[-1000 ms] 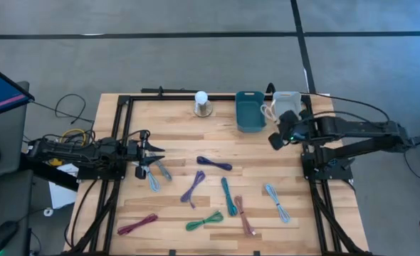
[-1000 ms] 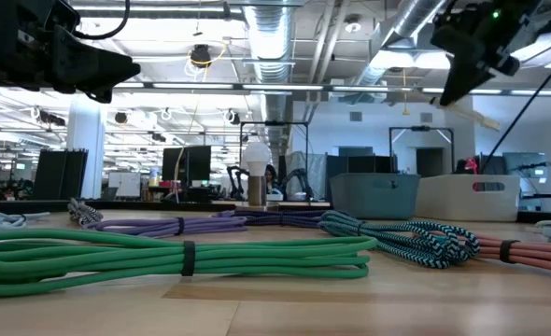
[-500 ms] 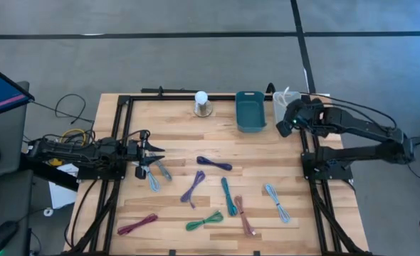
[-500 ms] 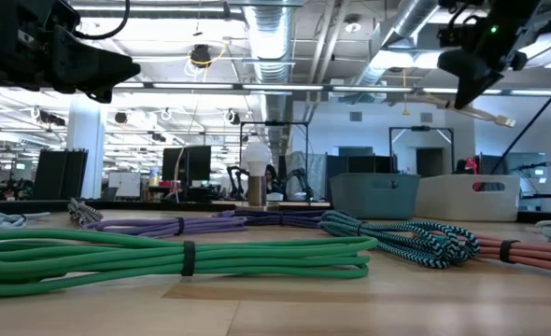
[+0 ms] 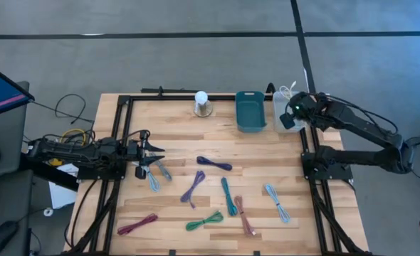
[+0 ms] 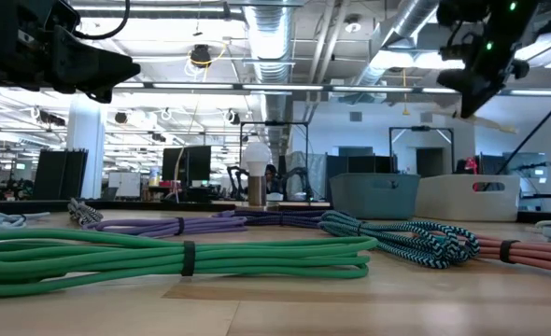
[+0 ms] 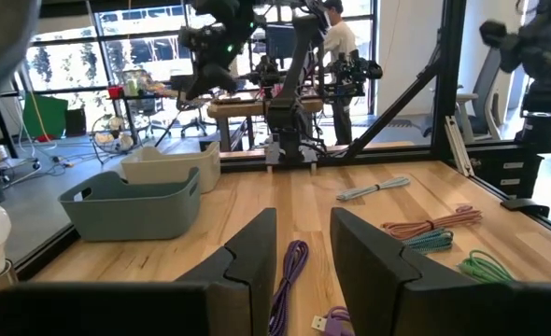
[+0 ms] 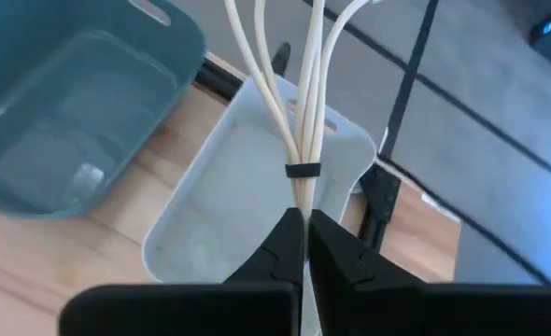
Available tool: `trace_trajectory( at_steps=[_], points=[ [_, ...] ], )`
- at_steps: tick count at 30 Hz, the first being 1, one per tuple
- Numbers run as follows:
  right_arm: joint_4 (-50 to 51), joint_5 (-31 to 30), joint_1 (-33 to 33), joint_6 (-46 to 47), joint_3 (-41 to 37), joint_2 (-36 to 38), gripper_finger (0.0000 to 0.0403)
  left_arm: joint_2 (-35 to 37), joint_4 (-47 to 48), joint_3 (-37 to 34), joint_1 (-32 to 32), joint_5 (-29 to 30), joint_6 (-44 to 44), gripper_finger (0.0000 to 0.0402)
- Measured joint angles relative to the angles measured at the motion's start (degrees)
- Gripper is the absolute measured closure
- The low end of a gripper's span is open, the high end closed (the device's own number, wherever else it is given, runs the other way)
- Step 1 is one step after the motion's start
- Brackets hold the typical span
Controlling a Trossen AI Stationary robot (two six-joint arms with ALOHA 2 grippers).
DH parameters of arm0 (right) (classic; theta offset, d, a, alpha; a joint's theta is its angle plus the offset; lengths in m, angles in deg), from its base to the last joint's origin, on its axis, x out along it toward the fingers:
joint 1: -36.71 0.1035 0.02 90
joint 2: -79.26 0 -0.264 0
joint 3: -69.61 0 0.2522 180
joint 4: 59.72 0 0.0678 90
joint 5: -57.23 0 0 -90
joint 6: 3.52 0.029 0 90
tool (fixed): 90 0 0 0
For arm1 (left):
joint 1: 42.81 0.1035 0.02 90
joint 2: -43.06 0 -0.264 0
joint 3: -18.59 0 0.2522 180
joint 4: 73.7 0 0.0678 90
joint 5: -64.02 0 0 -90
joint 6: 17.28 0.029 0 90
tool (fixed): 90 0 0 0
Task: Pick & Place USB Port
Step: Put the white charger cable into the gray bin
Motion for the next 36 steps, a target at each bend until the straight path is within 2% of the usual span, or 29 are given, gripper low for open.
trace_trajectory(
  at_steps=[4, 11, 16, 36],
  points=[
    [-6.6, 3.61, -3.06, -2.11, -6.94, -0.41, 0.0403, 0.0, -0.01, 0.01, 0.01, 0.0, 0.0, 0.0298],
    [-15.39, 5.84, -8.59, -5.87, -8.57, -5.01, 0.0403, -0.11, -0.01, 0.02, 0.0, 0.01, 0.0, 0.0298],
    [-15.91, 7.43, -12.56, -5.52, -10.07, -8.11, 0.0403, -1.16, -0.02, 0.02, -0.02, 0.0, 0.0, 0.0298],
    [-16.64, 5.06, -12.31, -3.34, -9.97, -17.02, 0.0403, -6.8, -0.66, 0.02, -0.01, 0.0, 0.0, 0.0298]
  ],
)
